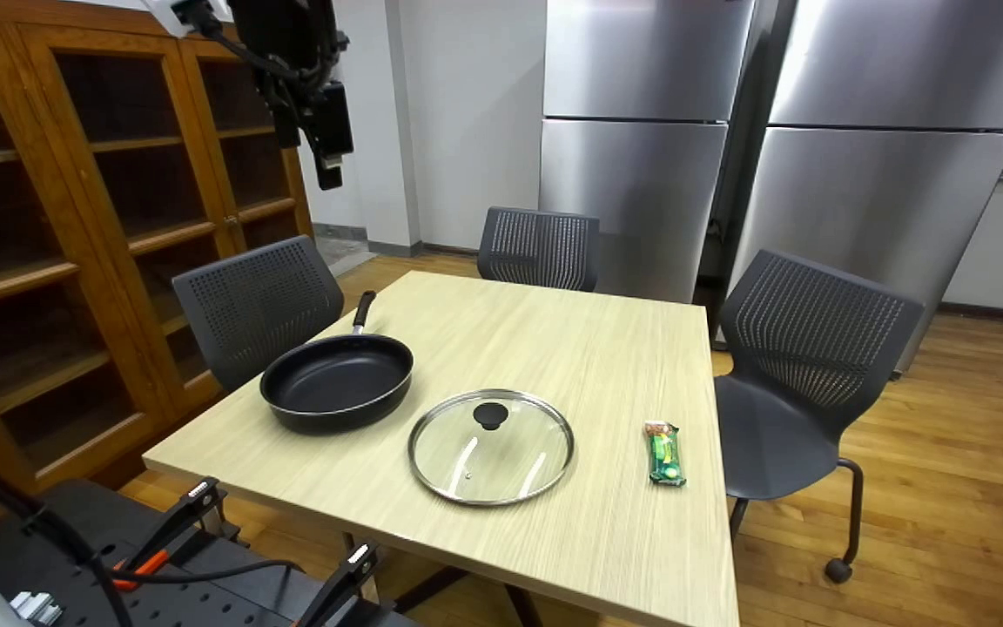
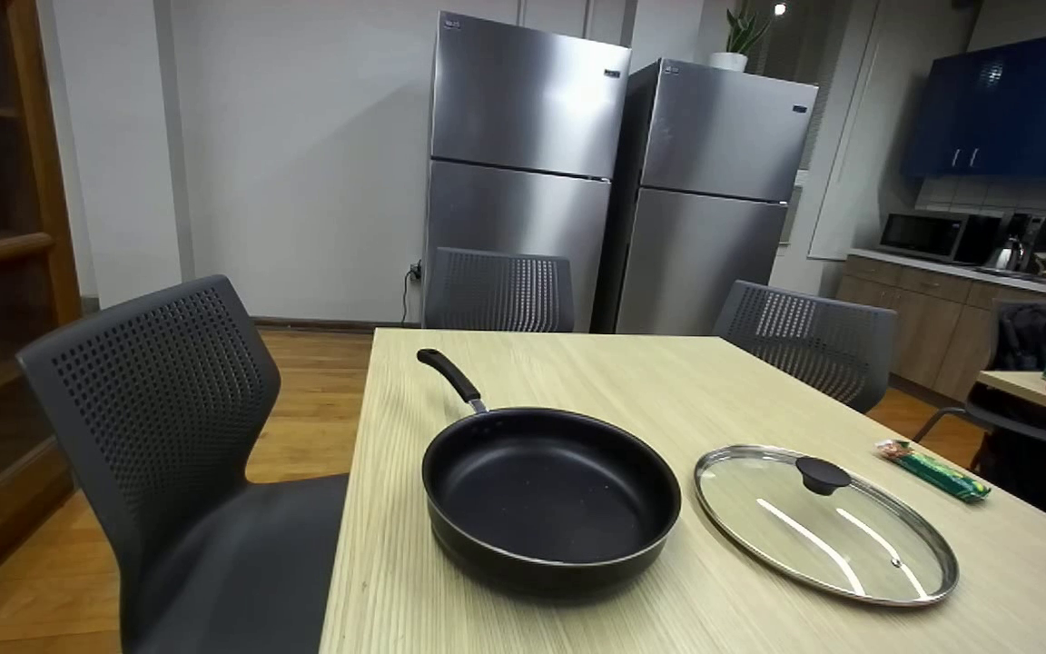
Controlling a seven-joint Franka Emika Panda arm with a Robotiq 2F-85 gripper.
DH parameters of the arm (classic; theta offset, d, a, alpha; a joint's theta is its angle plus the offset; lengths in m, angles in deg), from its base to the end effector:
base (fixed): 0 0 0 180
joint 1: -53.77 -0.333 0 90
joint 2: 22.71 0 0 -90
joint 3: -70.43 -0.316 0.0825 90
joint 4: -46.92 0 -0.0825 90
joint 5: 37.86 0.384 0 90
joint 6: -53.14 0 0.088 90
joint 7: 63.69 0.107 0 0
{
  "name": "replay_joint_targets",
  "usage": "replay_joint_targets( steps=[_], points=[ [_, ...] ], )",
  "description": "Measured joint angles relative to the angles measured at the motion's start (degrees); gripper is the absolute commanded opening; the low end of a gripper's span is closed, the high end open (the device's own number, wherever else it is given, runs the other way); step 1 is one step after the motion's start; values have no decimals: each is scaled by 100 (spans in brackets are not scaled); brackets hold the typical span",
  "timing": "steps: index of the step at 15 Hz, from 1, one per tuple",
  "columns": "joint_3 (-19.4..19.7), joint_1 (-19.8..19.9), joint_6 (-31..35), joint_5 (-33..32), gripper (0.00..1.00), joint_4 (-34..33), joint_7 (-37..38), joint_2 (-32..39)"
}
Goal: Put the lid on the pan
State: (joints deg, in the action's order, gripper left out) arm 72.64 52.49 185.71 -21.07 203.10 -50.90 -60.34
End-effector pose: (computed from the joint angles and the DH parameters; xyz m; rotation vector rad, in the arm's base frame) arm 0.3609 0.0001 0.4408 -2.7812 0.5741 -0.3026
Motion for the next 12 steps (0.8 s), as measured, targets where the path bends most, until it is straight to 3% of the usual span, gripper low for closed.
replay_joint_targets(
  steps=[6, 12],
  points=[
    [104, 415, 1116, 0, 100, 41, 29, 953],
    [148, 534, 1817, 1, 100, -46, 283, 1966]
  ],
)
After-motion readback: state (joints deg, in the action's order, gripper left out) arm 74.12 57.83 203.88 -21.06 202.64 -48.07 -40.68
